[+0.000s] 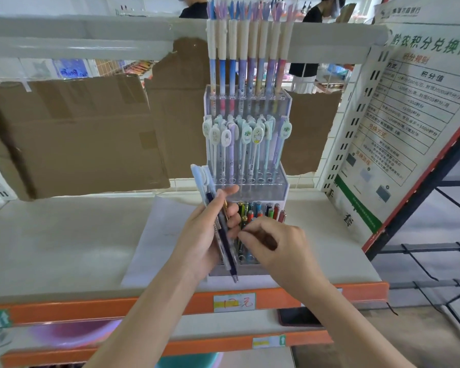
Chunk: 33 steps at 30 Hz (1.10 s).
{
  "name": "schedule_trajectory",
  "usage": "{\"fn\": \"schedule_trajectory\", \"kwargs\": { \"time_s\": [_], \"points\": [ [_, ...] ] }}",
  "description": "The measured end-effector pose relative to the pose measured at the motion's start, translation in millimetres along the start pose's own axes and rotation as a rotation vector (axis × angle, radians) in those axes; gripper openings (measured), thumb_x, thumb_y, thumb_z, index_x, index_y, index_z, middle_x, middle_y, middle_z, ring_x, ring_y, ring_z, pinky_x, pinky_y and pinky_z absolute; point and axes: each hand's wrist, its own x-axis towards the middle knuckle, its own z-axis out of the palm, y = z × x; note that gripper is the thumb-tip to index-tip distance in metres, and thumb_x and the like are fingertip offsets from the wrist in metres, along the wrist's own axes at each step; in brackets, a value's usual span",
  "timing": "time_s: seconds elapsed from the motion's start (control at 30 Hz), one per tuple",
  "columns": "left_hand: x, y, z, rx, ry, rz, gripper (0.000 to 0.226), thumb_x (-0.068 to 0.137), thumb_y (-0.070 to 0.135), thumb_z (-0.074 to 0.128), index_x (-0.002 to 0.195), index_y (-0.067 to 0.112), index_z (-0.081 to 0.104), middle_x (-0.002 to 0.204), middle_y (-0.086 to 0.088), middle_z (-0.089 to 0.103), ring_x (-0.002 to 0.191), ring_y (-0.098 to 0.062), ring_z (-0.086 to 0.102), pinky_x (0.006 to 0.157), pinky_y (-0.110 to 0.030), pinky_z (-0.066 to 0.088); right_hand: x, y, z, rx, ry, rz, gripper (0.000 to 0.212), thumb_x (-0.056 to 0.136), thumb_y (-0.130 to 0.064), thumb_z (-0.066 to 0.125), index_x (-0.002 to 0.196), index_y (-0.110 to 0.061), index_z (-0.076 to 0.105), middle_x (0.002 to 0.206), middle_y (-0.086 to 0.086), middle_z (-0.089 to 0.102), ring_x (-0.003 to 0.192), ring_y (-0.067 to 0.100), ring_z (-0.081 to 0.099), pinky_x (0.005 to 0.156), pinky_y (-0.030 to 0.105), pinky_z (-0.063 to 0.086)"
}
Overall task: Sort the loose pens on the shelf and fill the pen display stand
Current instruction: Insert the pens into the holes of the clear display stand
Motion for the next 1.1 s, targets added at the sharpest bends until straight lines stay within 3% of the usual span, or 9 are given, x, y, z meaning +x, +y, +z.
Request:
{"fn": "schedule_trajectory", "kwargs": {
  "time_s": [0.2, 0.33, 0.43, 0.53, 0.67, 0.8, 1.0, 1.1],
  "points": [
    [1, 3, 2, -0.058, 0.053, 0.042, 0.029, 0.087, 0.028, 0.051, 0.108, 0.011, 0.062, 0.066, 0.003, 0.046, 0.06, -0.01, 0.044, 0.062, -0.021, 0.037, 9, -9, 7, 0.062, -0.085, 0.13, 0.011, 0.085, -0.022, 0.066, 0.074, -0.021, 0.065, 0.048, -0.022, 0.054, 0.049, 0.001, 0.05, 0.052, 0.01, 0.036],
    [-2, 3, 3, 0.078, 0.168, 0.09, 0.028, 0.088, 0.032, 0.052, 0.107, 0.019, 0.068, 0.07, 0.004, 0.05, 0.063, -0.008, 0.045, 0.061, -0.024, 0.037, 8, -10, 2, 0.126, -0.116, 0.138, 0.014, 0.083, -0.016, 0.068, 0.071, -0.02, 0.062, 0.05, -0.014, 0.056, 0.046, 0.0, 0.049, 0.049, 0.009, 0.037],
    [-1, 6, -1, 0.031, 0.218, 0.133, 0.027, 0.09, 0.03, 0.052, 0.107, 0.016, 0.067, 0.066, 0.004, 0.048, 0.057, -0.008, 0.045, 0.053, -0.02, 0.04, 7, -8, -9, 0.187, -0.096, 0.176, 0.019, 0.085, -0.012, 0.064, 0.07, -0.02, 0.056, 0.048, -0.004, 0.059, 0.04, 0.006, 0.051, 0.045, 0.018, 0.045],
    [0, 10, -4, -0.025, 0.164, 0.129, 0.024, 0.097, 0.022, 0.043, 0.103, 0.008, 0.062, 0.059, 0.003, 0.046, 0.048, -0.008, 0.04, 0.042, -0.017, 0.034, 20, -6, -26, 0.169, -0.06, 0.172, 0.016, 0.088, -0.011, 0.062, 0.078, -0.021, 0.054, 0.059, -0.002, 0.067, 0.046, 0.012, 0.062, 0.05, 0.023, 0.053],
    [3, 15, -4, 0.082, 0.084, 0.062, 0.022, 0.098, 0.026, 0.041, 0.091, 0.011, 0.056, 0.052, 0.005, 0.04, 0.038, -0.005, 0.029, 0.031, -0.015, 0.024, 59, -3, -46, 0.129, 0.04, 0.13, 0.013, 0.09, -0.01, 0.057, 0.087, -0.021, 0.052, 0.067, 0.0, 0.067, 0.057, 0.007, 0.066, 0.055, 0.016, 0.053],
    [5, 18, -2, 0.172, 0.042, -0.027, 0.024, 0.094, 0.032, 0.045, 0.091, 0.012, 0.059, 0.053, 0.006, 0.036, 0.036, -0.003, 0.024, 0.03, -0.013, 0.018, 94, 5, -50, 0.039, 0.122, 0.105, 0.014, 0.092, -0.013, 0.056, 0.082, -0.022, 0.053, 0.073, -0.005, 0.069, 0.065, 0.007, 0.067, 0.063, 0.012, 0.052],
    [4, 15, -6, 0.096, -0.011, -0.138, 0.038, 0.09, 0.043, 0.044, 0.097, 0.009, 0.058, 0.058, 0.004, 0.04, 0.04, -0.003, 0.027, 0.031, -0.014, 0.017, 110, 16, -40, -0.136, 0.106, 0.119, 0.012, 0.093, -0.012, 0.056, 0.082, -0.016, 0.059, 0.068, -0.004, 0.067, 0.059, 0.002, 0.059, 0.053, 0.003, 0.041],
    [3, 10, -8, 0.059, -0.037, -0.139, 0.046, 0.083, 0.047, 0.046, 0.099, 0.006, 0.06, 0.058, 0.003, 0.042, 0.04, -0.004, 0.029, 0.03, -0.014, 0.022, 113, 19, -33, -0.304, 0.073, 0.157, 0.011, 0.091, -0.016, 0.059, 0.095, -0.008, 0.067, 0.087, 0.007, 0.068, 0.074, 0.016, 0.06, 0.065, 0.013, 0.044]
  ]
}}
